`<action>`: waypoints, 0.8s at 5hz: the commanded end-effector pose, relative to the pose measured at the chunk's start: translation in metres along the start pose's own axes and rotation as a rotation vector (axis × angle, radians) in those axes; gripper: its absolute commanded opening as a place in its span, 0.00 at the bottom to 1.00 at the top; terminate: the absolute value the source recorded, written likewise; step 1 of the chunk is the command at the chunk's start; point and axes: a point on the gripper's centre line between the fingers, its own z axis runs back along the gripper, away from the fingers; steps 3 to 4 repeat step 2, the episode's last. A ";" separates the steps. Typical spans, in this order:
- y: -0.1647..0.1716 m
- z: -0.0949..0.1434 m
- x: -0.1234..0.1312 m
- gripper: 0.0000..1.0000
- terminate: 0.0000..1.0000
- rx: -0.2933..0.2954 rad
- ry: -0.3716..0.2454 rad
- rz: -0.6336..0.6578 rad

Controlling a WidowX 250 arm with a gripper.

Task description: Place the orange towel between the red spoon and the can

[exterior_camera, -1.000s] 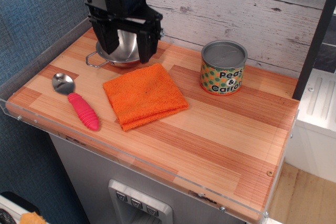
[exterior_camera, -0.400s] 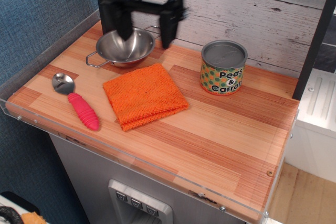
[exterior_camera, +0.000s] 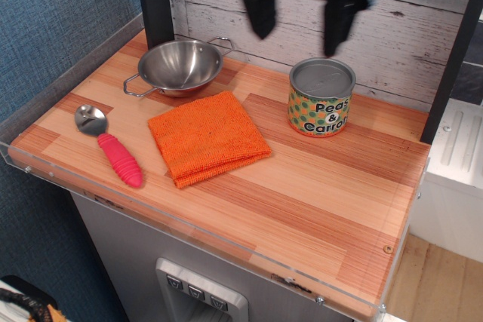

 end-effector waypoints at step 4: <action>-0.027 0.020 0.010 1.00 1.00 -0.010 -0.050 -0.067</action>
